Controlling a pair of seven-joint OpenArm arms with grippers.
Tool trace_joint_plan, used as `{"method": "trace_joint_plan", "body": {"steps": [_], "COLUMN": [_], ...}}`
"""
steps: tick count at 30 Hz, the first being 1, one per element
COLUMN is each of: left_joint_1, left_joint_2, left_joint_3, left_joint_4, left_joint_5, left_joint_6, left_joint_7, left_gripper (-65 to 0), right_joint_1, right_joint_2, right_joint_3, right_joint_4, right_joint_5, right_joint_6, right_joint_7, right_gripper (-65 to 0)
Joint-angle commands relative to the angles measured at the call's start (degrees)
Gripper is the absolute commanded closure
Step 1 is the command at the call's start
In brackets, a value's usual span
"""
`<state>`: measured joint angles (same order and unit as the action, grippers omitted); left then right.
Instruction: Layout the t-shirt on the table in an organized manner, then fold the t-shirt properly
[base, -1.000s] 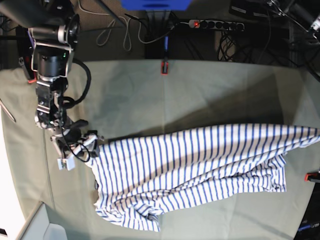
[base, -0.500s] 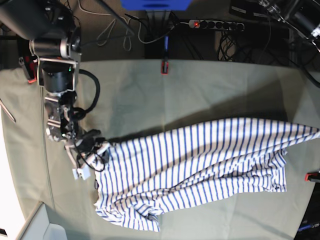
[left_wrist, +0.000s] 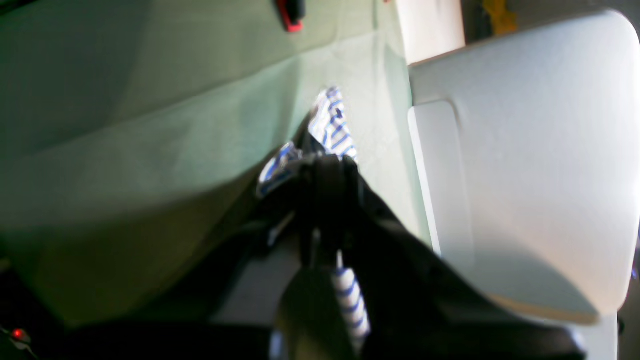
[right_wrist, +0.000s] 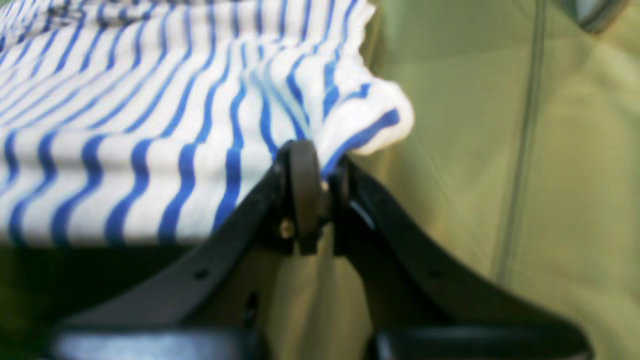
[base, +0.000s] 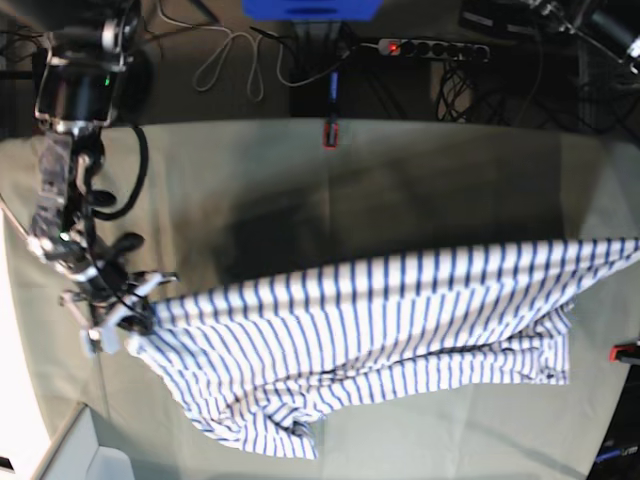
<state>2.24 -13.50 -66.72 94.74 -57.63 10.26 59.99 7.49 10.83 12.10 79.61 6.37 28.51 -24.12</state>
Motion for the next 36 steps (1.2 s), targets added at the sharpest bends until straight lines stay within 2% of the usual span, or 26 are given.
{"method": "trace_joint_plan", "body": {"steps": [1, 5, 9, 12, 18, 22, 24, 26, 33, 36], "left_joint_1": [0.53, 5.45, 5.89, 5.28, -0.44, -4.31, -6.24, -7.47, -8.26, -8.26], "left_joint_2": [-1.32, -0.26, 0.79, 0.79, 0.27, -1.76, -2.11, -2.46, -2.02, -2.02], "left_joint_3": [-0.67, -0.67, -0.67, -0.40, -0.31, 0.83, 2.85, 3.29, 3.38, 3.38], "left_joint_4": [2.80, 7.37, 8.51, 6.40, -0.72, -5.20, -6.61, -7.49, -9.77, -10.39], "left_joint_5": [-3.96, -7.65, -8.09, -8.09, -8.00, -5.71, -3.34, -1.50, -0.35, -0.35], "left_joint_6": [0.95, 0.95, 0.95, 0.95, 0.95, 0.95, 0.95, 0.95, 0.86, 0.86], "left_joint_7": [-0.87, -1.13, -1.31, -1.31, -1.31, -1.31, -1.39, -1.39, -1.39, -1.39], "left_gripper": [-0.1, -0.1, -0.1, -0.1, -0.1, -0.1, -0.1, -0.1, -0.1, -0.1], "right_joint_1": [-0.85, -7.44, -5.16, 1.52, 17.61, 27.63, 31.50, 34.32, 34.67, 31.15], "right_joint_2": [0.73, 0.55, 0.64, 0.20, -0.24, -3.40, -5.34, -6.21, -5.69, -3.93], "right_joint_3": [0.87, 2.80, 2.54, 0.87, -8.63, -12.49, -13.81, -14.60, -14.60, -14.52], "right_joint_4": [4.91, 18.01, 19.77, 12.30, -11.53, -26.73, -33.77, -38.78, -39.75, -35.61], "right_joint_5": [0.53, 0.27, 0.18, 0.09, 0.09, 0.09, 0.09, 0.09, 0.35, 0.53], "right_joint_6": [0.81, 3.18, 3.53, 3.53, 3.27, 3.27, 3.27, 3.27, 3.18, 3.18], "right_joint_7": [1.75, 1.57, 1.57, 1.57, 2.10, 2.71, 4.82, 6.58, 7.02, 7.02], "right_gripper": [0.0, 0.0, 0.0, 0.0, 0.0, 0.0, -0.8, -6.3, -39.8, -44.9]}}
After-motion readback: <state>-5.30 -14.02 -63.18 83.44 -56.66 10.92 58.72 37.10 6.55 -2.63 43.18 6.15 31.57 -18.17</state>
